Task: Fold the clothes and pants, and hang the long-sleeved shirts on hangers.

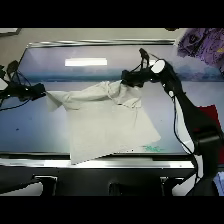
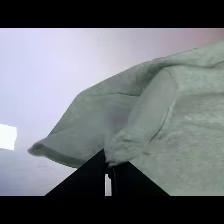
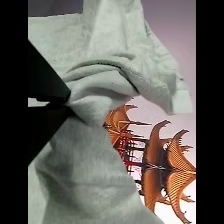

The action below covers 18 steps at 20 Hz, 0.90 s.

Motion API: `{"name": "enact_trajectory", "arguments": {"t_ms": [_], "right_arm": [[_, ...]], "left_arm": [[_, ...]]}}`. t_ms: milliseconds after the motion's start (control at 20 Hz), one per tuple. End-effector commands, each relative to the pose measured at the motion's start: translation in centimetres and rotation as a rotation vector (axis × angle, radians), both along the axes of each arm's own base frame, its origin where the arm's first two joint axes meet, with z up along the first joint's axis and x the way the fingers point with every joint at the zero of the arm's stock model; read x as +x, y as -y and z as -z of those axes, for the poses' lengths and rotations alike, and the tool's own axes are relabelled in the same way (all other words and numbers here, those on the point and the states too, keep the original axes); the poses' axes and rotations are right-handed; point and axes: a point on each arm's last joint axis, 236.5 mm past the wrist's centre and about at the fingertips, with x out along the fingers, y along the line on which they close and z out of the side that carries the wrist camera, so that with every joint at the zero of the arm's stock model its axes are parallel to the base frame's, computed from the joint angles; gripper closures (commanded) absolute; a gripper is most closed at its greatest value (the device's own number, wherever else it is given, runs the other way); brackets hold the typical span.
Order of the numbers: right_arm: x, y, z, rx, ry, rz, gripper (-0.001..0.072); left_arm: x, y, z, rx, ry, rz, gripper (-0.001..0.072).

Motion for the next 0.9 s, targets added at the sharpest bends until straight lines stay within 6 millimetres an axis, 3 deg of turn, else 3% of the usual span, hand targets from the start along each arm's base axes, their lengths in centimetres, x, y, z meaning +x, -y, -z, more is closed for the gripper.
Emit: {"name": "enact_trajectory", "arguments": {"t_ms": [0, 50, 150, 250, 350, 450, 600, 700, 850], "right_arm": [[0.3, -0.9, 2.2, 0.079, -0.077, 0.023, 0.0541], [0.0, -0.5, 1.3, 0.097, -0.076, 0.001, 0.0456], [-0.9, 1.8, -2.1, 0.123, -0.005, -0.095, 0.0411], [-2.3, 6.8, -5.3, 0.090, 0.037, -0.140, 0.0388], [-4.8, 13.4, -6.4, 0.001, -0.002, -0.149, 0.0384], [-7.8, 19.3, -5.7, -0.041, -0.091, -0.098, 0.0278], [-11.9, 24.8, -2.8, 0.005, -0.192, 0.069, 0.0278], [-15.9, 26.1, 0.7, 0.023, -0.290, 0.133, 0.0218], [-20.6, 25.4, 5.1, 0.051, -0.396, 0.165, 0.0212]], "left_arm": [[1.3, 1.1, 3.5, -0.087, -0.037, -0.030, 0.0689], [1.3, 1.1, 3.5, -0.086, -0.036, -0.030, 0.0689], [1.1, 1.1, 3.2, -0.087, -0.035, -0.028, 0.0689], [0.9, 1.3, 3.0, -0.088, -0.041, -0.023, 0.0689], [0.6, 1.4, 3.0, -0.091, -0.053, -0.017, 0.0689], [0.2, 1.6, 3.1, -0.094, -0.067, -0.011, 0.0689], [-0.5, 1.8, 3.3, -0.101, -0.097, -0.001, 0.0689], [-0.9, 2.0, 3.5, -0.105, -0.114, 0.005, 0.0688], [-1.1, 2.1, 3.6, -0.108, -0.126, 0.009, 0.0688]]}}
